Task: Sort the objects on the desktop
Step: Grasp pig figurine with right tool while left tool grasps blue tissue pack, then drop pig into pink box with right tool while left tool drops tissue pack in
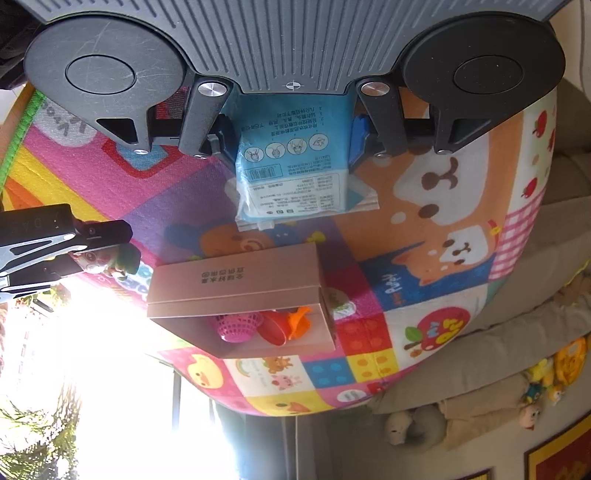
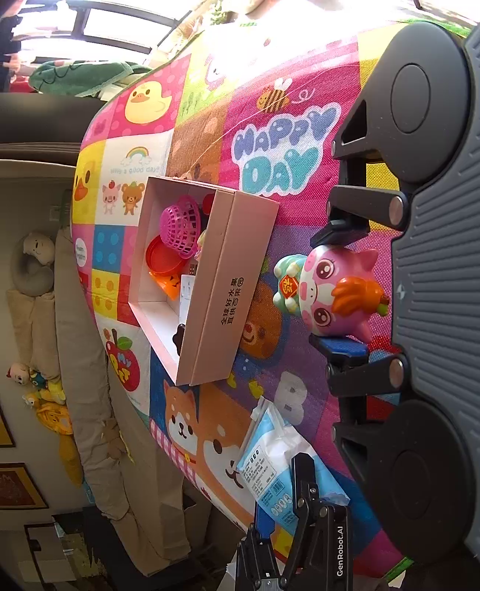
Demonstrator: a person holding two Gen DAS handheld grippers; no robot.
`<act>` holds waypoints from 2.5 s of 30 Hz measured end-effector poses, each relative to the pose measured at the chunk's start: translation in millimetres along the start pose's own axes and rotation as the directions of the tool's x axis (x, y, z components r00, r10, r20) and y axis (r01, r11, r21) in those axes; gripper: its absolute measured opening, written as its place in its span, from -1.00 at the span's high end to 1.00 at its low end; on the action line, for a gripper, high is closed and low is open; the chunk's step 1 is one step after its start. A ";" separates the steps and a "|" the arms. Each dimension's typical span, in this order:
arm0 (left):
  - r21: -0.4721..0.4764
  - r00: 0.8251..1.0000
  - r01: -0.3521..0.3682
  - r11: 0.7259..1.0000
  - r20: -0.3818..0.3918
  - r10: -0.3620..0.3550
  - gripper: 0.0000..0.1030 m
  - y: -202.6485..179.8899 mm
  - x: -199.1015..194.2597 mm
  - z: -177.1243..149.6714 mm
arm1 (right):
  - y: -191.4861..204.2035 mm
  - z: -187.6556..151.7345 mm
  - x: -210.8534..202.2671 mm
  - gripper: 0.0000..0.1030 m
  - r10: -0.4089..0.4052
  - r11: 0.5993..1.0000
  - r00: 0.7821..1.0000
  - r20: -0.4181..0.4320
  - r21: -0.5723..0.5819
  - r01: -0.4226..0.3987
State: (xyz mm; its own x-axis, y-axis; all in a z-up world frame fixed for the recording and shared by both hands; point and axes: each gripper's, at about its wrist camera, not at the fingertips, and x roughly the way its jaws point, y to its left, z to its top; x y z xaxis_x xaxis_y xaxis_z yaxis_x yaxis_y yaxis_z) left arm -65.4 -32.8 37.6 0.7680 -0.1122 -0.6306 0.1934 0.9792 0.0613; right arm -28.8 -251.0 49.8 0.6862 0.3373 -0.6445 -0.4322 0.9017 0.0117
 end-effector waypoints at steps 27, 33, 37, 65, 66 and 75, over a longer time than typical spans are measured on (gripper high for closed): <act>0.048 0.973 0.091 0.995 0.207 -0.099 -0.82 -9.7 87.2 110.1 | -71.0 79.1 -22.1 0.05 -0.191 0.978 0.965 0.181 0.121 0.171; -0.002 0.990 -0.024 1.000 0.139 0.024 -0.85 9.7 80.4 78.9 | -64.9 94.4 20.6 0.05 -0.129 0.985 0.986 0.110 0.128 0.115; -0.047 0.992 -0.050 0.998 0.115 0.055 -0.87 25.6 78.6 82.6 | -49.5 130.5 52.4 0.05 -0.044 0.990 0.995 0.087 0.135 0.032; -0.145 0.995 -0.037 0.989 0.082 0.049 -0.94 53.9 78.3 72.9 | -30.9 143.2 142.1 0.30 0.076 0.980 0.992 -0.097 0.192 -0.056; -0.151 0.995 -0.041 0.988 0.083 0.054 -0.94 55.2 77.3 72.0 | -32.0 147.1 139.7 0.52 0.071 0.981 0.996 -0.062 0.187 -0.058; -0.160 0.996 -0.040 0.986 0.070 0.052 -0.94 54.0 76.2 65.6 | -39.4 150.8 146.6 0.64 -0.002 0.992 0.995 -0.101 0.122 0.015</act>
State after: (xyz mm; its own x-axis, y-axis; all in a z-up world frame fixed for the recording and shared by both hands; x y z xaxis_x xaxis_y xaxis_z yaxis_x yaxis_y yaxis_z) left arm 43.6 0.4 43.6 0.8177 -0.0725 -0.5711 0.0617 0.9974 -0.0382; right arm 177.0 -196.3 70.1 0.6247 0.3061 -0.7183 -0.3477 0.9328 0.0951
